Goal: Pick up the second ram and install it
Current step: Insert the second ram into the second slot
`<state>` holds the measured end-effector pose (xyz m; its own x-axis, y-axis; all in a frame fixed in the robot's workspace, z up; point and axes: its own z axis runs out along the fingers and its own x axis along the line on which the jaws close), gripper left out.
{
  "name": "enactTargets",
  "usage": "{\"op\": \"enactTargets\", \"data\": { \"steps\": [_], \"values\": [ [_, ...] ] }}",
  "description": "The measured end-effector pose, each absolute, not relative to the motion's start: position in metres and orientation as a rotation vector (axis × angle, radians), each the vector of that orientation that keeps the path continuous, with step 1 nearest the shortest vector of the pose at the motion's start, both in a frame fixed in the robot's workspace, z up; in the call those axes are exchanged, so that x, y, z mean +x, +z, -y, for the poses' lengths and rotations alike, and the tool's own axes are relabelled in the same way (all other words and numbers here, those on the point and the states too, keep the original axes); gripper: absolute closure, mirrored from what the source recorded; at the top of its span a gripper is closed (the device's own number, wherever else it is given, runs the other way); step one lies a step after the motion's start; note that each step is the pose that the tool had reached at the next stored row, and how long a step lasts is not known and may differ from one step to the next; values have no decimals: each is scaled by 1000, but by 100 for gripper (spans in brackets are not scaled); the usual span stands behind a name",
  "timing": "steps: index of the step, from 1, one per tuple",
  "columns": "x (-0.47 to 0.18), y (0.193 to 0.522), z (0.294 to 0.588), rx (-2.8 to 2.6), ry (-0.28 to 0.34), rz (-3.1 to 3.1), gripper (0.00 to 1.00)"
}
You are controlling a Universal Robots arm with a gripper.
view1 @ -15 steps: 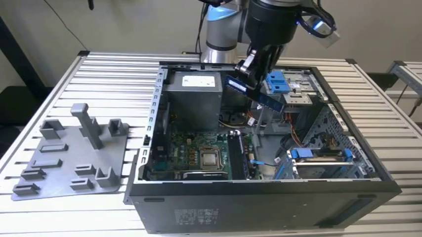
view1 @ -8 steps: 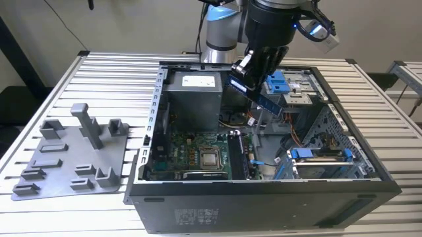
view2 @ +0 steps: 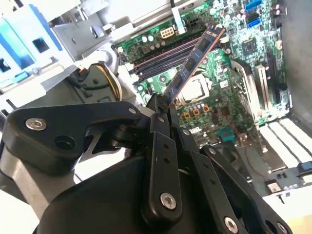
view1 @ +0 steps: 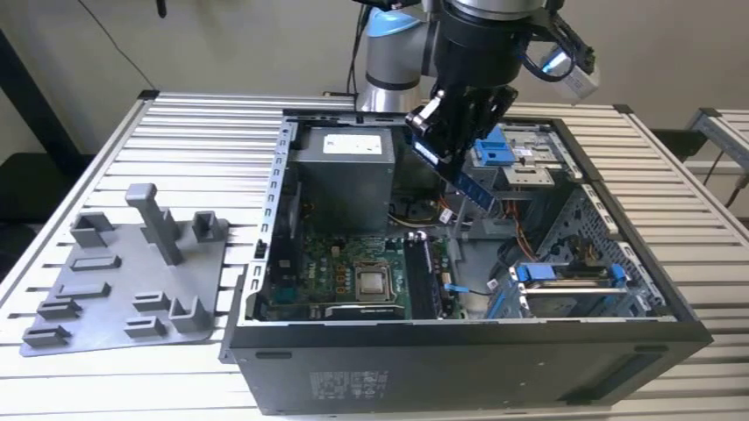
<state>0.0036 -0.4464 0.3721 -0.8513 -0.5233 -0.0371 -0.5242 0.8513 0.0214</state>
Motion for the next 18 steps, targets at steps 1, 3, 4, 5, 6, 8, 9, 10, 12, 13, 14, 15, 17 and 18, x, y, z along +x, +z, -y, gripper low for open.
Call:
{"op": "enactTargets", "data": {
  "steps": [1, 3, 4, 5, 6, 8, 9, 10, 12, 13, 14, 15, 17, 18],
  "values": [
    [4, 372, 446, -821, 47, -3001, 86],
    [4, 371, 446, -766, 47, -3015, 86],
    [4, 370, 446, -740, 46, -3021, 86],
    [4, 370, 446, -714, 46, -3027, 86],
    [4, 370, 446, -688, 45, -3033, 86],
    [4, 369, 446, -639, 44, -3043, 86],
    [4, 368, 446, -613, 44, -3048, 86],
    [4, 368, 446, -588, 44, -3053, 86],
    [4, 367, 446, -541, 43, -3061, 86],
    [4, 367, 446, -520, 42, -3064, 86],
    [4, 366, 446, -502, 42, -3067, 86],
    [4, 366, 446, -486, 42, -3070, 86],
    [4, 365, 446, -454, 41, -3074, 86],
    [4, 364, 446, -438, 41, -3077, 86]
  ]
}}
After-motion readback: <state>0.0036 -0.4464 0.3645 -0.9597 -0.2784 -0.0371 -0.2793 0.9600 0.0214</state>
